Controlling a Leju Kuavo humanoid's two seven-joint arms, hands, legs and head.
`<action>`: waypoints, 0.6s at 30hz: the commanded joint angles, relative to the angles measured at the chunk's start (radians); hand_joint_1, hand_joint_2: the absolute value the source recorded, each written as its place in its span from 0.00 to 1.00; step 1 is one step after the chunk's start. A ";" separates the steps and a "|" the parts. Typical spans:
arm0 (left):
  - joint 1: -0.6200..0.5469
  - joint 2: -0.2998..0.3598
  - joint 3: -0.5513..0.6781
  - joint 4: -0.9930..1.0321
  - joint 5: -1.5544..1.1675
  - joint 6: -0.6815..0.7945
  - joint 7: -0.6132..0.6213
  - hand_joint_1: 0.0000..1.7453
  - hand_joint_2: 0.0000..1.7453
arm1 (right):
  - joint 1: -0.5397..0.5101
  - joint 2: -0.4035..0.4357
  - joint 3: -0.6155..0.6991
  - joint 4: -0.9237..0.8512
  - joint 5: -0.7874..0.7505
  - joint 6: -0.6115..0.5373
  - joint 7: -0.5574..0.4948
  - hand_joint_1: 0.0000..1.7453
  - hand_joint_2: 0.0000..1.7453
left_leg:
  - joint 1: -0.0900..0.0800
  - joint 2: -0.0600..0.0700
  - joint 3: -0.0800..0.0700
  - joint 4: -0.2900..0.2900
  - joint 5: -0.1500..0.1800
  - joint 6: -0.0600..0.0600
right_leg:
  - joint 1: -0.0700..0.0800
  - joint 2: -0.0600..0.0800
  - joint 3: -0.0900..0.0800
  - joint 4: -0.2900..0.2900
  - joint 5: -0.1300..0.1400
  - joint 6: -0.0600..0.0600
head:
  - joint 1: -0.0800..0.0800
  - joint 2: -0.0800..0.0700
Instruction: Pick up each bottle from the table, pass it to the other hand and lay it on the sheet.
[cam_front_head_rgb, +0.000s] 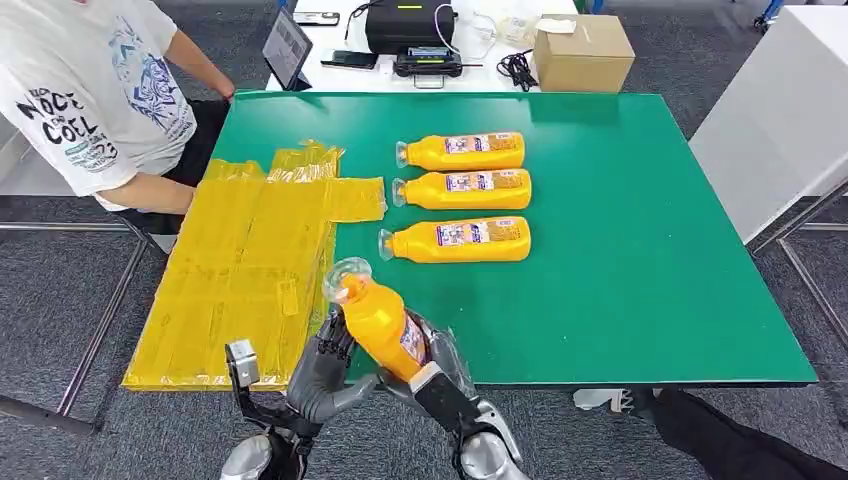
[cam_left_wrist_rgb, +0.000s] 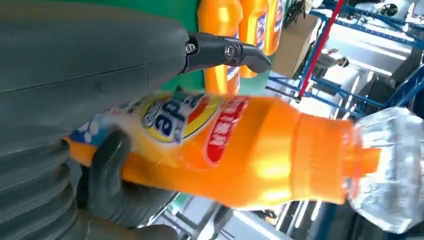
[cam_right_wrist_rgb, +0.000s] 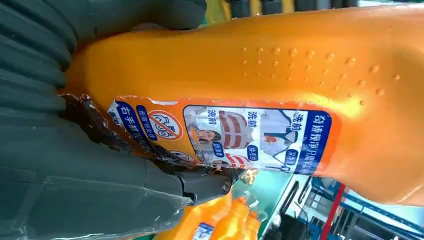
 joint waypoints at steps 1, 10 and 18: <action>-0.039 0.037 -0.058 0.077 0.009 -0.016 0.008 0.00 1.00 | -0.091 0.033 0.138 0.181 0.043 0.002 0.020 1.00 1.00 | 0.001 0.004 0.006 -0.001 -0.002 -0.002 | 0.001 0.003 0.005 -0.001 -0.001 -0.002 | 0.000 0.000; -0.031 0.043 -0.056 0.096 0.004 -0.013 0.006 0.00 1.00 | -0.103 0.054 0.206 0.285 0.059 0.017 0.008 1.00 1.00 | 0.001 0.003 0.006 -0.001 -0.002 -0.001 | 0.001 0.002 0.005 -0.001 -0.001 -0.002 | 0.000 0.000; -0.059 0.033 -0.047 0.111 -0.025 0.014 -0.001 0.00 1.00 | -0.105 0.071 0.266 0.356 0.051 0.065 -0.007 1.00 1.00 | 0.001 0.001 0.005 0.000 -0.002 -0.002 | 0.002 0.000 0.004 -0.001 -0.002 -0.002 | 0.000 0.000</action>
